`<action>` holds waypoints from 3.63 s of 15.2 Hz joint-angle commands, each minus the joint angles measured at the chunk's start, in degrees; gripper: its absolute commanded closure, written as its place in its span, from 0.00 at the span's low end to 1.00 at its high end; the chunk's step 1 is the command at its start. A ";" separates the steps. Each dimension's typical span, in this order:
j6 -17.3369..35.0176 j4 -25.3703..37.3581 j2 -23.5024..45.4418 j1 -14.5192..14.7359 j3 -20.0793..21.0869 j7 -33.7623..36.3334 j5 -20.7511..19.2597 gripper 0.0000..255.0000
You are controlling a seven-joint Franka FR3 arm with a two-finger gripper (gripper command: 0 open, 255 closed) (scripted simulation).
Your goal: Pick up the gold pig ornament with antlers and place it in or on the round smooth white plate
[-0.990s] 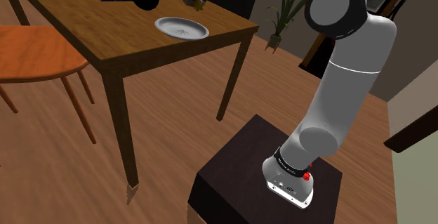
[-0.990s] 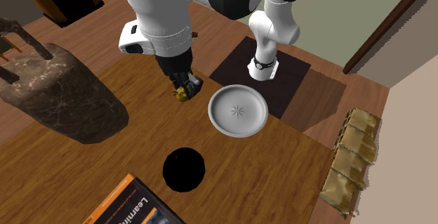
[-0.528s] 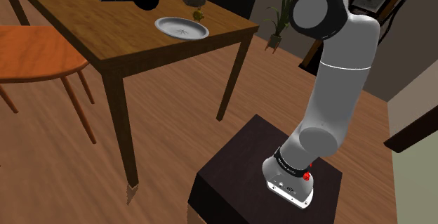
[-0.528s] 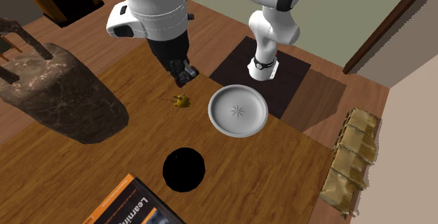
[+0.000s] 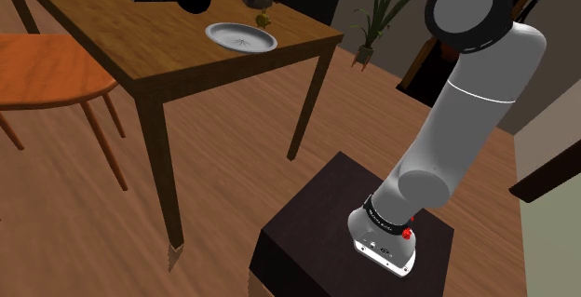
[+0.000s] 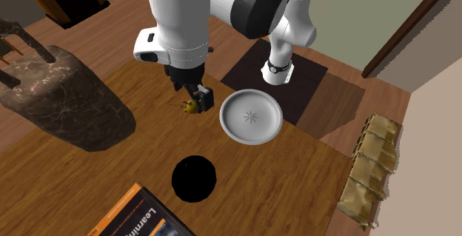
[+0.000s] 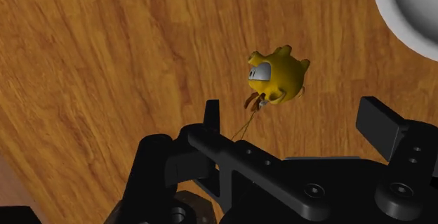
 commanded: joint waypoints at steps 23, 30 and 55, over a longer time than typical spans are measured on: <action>8.81 -10.13 -2.11 -0.12 -0.18 0.89 -0.81 1.00; 4.66 -5.03 -1.19 -0.08 -0.16 0.44 -0.73 1.00; -3.92 -7.07 -9.91 8.32 6.55 14.55 -1.90 1.00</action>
